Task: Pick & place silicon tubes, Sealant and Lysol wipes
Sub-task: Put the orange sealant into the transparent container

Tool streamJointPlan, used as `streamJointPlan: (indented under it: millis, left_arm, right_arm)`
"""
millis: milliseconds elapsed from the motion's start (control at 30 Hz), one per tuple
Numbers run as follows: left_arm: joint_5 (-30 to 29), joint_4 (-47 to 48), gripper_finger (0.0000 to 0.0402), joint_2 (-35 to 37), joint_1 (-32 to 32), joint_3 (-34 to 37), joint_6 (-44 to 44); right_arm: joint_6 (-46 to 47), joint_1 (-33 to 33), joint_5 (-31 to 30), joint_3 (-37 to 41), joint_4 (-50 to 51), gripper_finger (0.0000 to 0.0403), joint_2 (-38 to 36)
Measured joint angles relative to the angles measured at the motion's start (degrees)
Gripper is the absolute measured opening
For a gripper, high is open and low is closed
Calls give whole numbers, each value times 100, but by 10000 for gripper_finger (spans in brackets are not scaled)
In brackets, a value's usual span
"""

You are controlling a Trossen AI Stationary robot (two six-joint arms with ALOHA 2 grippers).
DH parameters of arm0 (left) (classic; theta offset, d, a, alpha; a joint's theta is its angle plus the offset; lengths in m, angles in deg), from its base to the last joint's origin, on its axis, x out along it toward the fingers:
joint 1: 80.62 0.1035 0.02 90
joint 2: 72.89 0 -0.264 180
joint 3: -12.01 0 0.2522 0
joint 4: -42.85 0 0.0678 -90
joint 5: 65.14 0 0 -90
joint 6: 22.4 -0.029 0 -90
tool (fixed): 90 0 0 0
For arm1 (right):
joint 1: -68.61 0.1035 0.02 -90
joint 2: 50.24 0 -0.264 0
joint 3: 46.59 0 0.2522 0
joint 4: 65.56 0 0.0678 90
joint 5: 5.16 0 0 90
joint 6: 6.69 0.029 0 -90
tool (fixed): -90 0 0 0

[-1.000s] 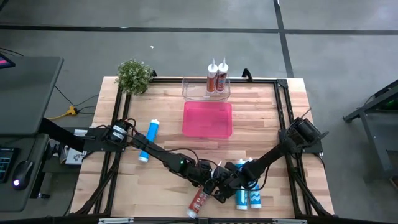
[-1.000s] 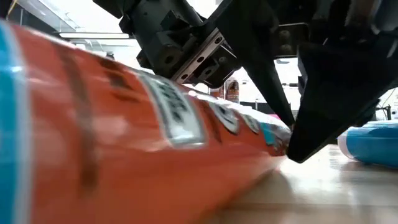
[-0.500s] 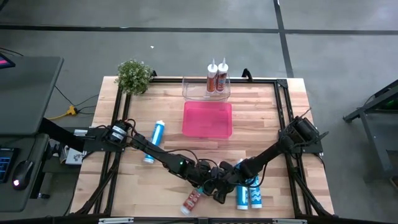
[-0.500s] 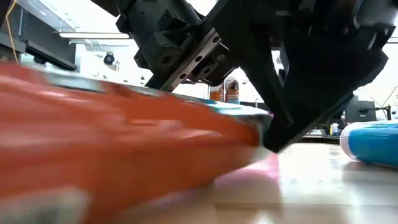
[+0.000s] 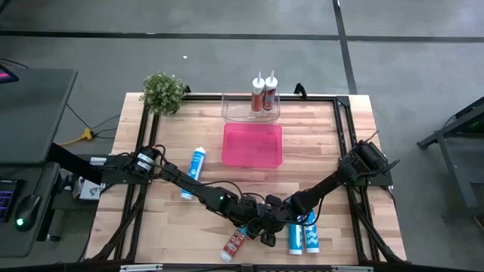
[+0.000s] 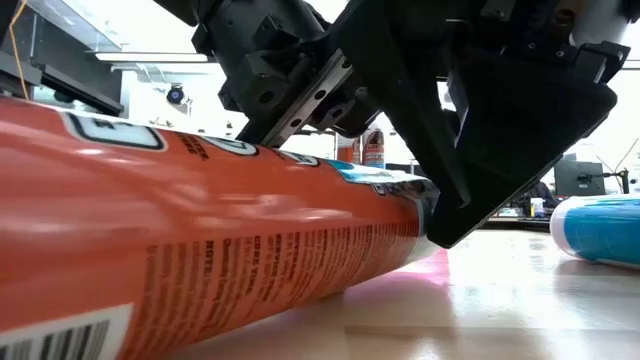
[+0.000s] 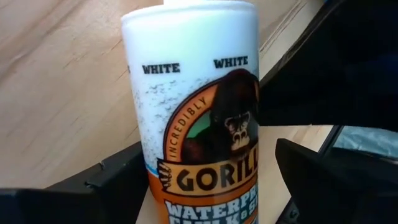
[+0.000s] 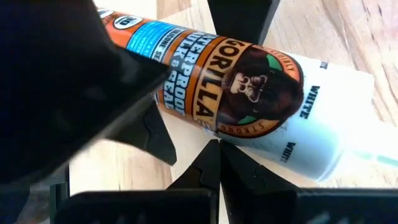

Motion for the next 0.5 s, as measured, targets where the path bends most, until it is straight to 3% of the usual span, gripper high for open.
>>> streamJointPlan:
  millis: [133,400,500]
  left_arm:
    - [57,64,304,0,-18,0,-105]
    - [-209,120,206,0,-48,7,3]
    - [-265,111,195,0,-52,7,-21]
  right_arm:
    - [-15,-14,38,0,21,0,0]
    - [-121,-36,101,-9,28,0,7]
    - [-145,-36,111,-9,25,0,7]
